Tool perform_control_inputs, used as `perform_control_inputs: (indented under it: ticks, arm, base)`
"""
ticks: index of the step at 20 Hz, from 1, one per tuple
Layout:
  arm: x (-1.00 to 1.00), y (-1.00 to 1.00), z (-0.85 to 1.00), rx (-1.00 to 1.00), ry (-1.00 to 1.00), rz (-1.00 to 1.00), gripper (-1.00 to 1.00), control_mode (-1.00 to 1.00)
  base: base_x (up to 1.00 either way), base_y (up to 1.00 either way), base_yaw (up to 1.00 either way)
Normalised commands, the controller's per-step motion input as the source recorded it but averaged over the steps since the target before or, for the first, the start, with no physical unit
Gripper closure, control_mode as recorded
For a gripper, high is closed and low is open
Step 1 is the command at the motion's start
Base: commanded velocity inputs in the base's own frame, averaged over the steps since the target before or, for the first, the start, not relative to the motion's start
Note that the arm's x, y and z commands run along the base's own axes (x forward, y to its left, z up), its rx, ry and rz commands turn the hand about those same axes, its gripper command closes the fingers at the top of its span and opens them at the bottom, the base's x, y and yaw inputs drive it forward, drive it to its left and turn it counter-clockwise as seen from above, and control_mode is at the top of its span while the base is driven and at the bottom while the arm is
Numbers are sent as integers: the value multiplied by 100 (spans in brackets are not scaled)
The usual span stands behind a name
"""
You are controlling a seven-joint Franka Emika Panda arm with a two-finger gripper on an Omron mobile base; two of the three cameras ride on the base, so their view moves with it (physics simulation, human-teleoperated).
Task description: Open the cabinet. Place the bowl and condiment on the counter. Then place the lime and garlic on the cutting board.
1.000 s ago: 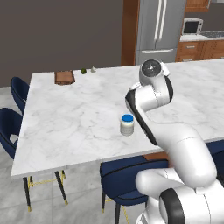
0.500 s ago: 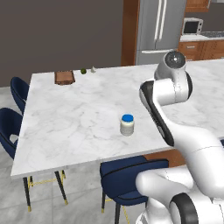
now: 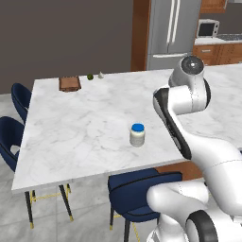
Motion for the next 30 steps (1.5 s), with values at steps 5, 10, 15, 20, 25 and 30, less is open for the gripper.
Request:
perform_control_inputs:
  ticks: [5, 10, 15, 20, 25, 30]
  arm:
    - [0, 0, 0, 0, 0, 0, -100, 100]
    - [0, 0, 0, 0, 0, 0, -100, 100]
    - [0, 0, 0, 0, 0, 0, -100, 100]
    - [0, 0, 0, 0, 0, 0, -100, 100]
    - [0, 0, 0, 0, 0, 0, -100, 100]
    - [0, 0, 0, 0, 0, 0, -100, 100]
  base:
    - [-7, -2, 0]
    - [-25, -18, -20]
    - [-12, -16, -63]
    - [-5, -23, -74]
    - [0, -28, -76]
    - [0, -23, -75]
